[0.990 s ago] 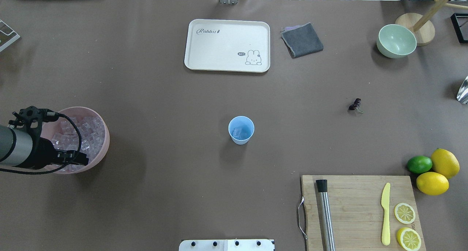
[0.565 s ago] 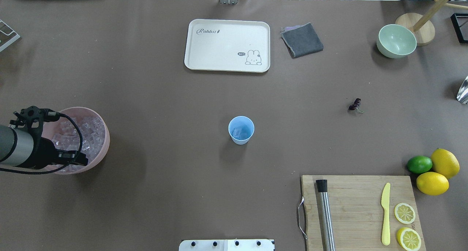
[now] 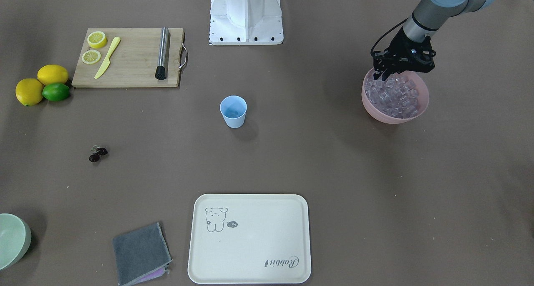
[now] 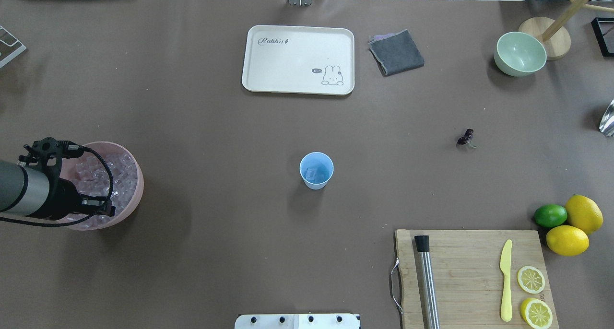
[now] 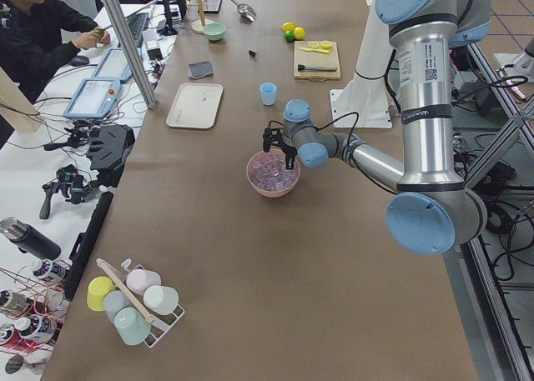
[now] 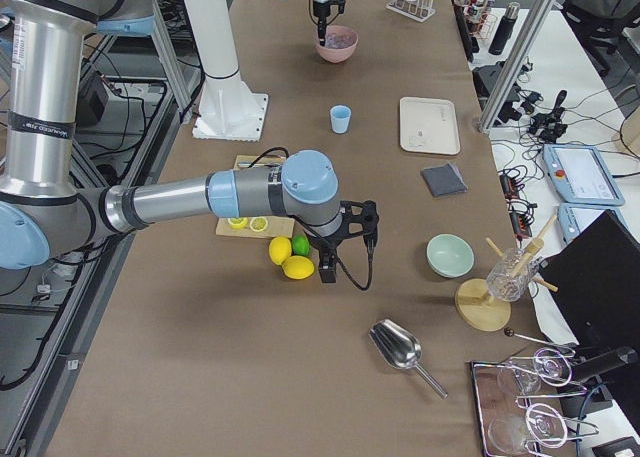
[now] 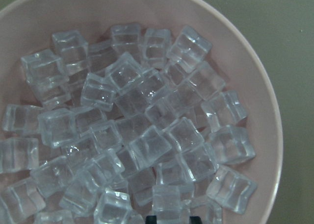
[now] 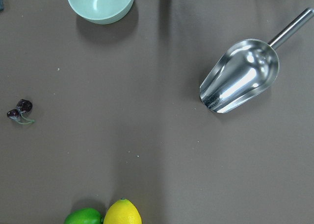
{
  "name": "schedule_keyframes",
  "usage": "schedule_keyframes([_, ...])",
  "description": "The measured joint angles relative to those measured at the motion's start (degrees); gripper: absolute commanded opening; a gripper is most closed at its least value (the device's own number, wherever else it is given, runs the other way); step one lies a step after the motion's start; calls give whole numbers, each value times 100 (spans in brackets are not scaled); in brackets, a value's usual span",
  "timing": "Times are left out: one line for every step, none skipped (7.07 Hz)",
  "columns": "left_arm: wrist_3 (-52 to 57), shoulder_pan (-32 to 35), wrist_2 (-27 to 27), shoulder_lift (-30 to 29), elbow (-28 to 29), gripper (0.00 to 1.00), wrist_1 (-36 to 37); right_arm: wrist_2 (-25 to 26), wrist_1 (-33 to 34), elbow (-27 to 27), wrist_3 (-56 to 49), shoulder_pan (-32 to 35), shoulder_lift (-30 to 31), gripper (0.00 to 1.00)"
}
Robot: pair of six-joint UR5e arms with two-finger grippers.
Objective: Put ice and cherries in cup
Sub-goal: 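Close the left gripper on an ice cube in the pink bowl, then lift the ice cube with the left gripper and carry it over the blue cup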
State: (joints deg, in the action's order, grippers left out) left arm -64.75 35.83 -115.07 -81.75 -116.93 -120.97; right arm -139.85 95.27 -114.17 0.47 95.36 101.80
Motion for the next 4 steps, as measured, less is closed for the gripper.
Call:
schedule_keyframes([20, 55, -95, 3, -43, 0, 5, -4, 0, -3, 0, 4, -1, 100])
schedule_keyframes([75, 163, -255, 16, -93, 0, 9, -8, 0, -9, 1, 10, -5, 100])
schedule_keyframes([214, 371, -359, 35, -121, 0, 18, -15, 0, -21, 1, 14, -8, 100])
schedule_keyframes([379, 667, -487, 47, -131, 0, 30, -17, 2, -34, 2, 16, -10, 100])
